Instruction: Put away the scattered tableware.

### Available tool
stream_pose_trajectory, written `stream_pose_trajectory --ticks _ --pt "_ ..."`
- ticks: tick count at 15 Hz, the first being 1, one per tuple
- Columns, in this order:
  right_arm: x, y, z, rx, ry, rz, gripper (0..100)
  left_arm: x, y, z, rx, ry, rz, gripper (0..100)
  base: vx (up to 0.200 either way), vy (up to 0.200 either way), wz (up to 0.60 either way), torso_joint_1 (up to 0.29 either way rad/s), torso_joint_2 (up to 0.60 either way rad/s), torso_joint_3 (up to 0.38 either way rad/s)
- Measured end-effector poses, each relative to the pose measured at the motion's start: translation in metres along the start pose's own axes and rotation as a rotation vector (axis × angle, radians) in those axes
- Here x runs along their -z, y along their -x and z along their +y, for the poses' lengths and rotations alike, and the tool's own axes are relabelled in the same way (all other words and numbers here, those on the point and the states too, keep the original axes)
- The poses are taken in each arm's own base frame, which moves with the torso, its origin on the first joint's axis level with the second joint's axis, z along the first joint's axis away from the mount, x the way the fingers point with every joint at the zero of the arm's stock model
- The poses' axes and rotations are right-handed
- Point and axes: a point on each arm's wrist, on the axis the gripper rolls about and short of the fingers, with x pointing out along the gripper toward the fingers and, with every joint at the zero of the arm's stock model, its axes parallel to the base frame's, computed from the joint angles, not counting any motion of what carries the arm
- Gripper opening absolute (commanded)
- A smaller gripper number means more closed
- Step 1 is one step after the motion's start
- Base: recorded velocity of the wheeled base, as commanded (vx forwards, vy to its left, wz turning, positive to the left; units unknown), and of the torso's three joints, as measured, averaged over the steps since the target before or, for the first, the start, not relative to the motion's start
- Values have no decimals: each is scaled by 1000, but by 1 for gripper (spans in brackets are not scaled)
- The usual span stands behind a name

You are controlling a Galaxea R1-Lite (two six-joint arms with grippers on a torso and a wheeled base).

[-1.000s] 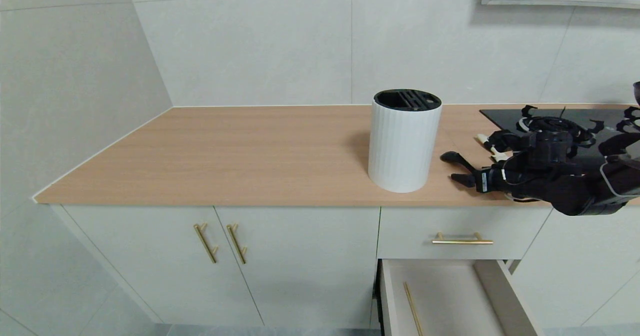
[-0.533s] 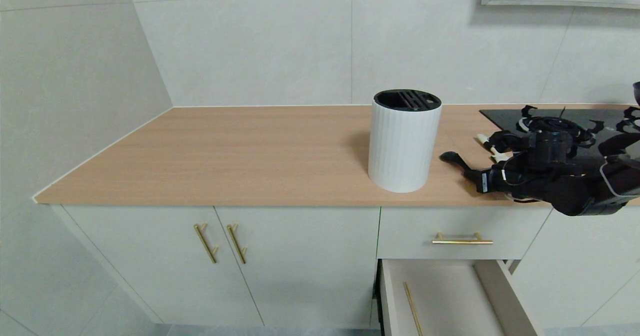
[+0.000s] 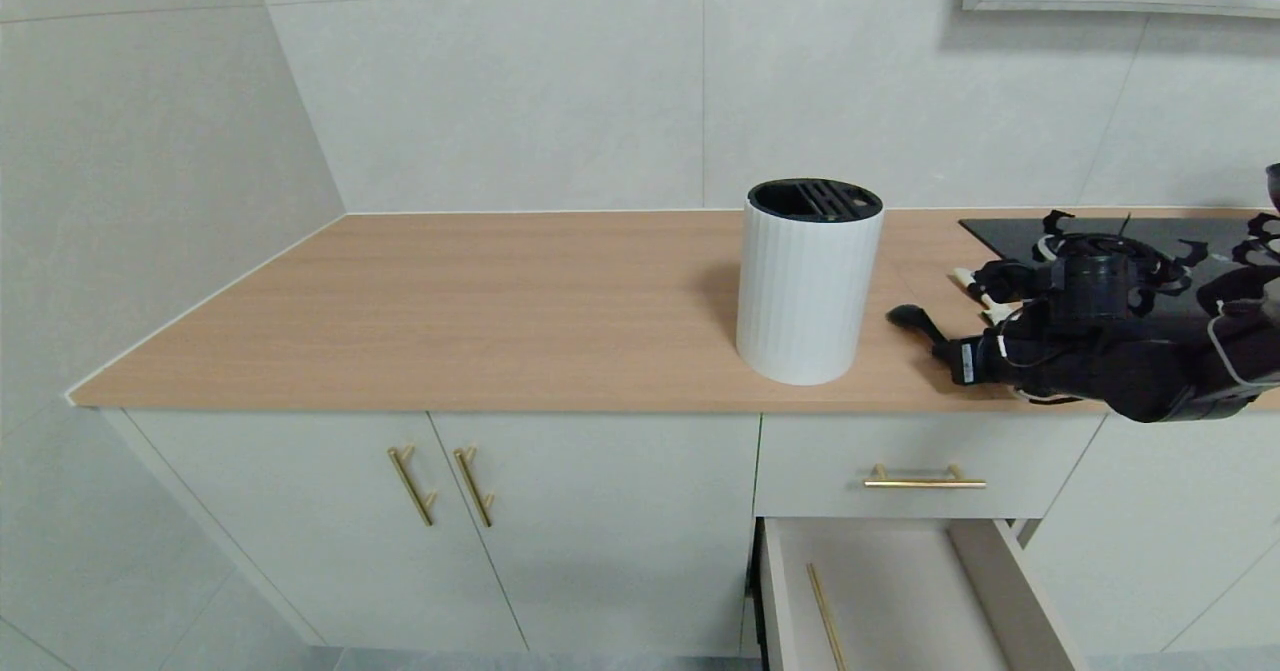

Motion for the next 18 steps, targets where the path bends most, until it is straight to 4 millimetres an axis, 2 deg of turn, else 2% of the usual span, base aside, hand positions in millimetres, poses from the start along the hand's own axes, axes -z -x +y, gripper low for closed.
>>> stream_pose_trajectory --ticks 5,10,14,18 --pt "-20 48 38 69 -115 131 0 0 0 0 0 0 0 100 0 0 0 0 0 0" --pt "-36 124 62 80 -282 227 0 0 0 0 0 0 0 100 0 0 0 0 0 0" --pt "-28 167 68 61 -287 211 0 0 0 0 0 0 0 100 0 0 0 0 0 0" --pt "-6 185 80 30 -255 251 0 0 0 0 0 0 0 100 0 0 0 0 0 0"
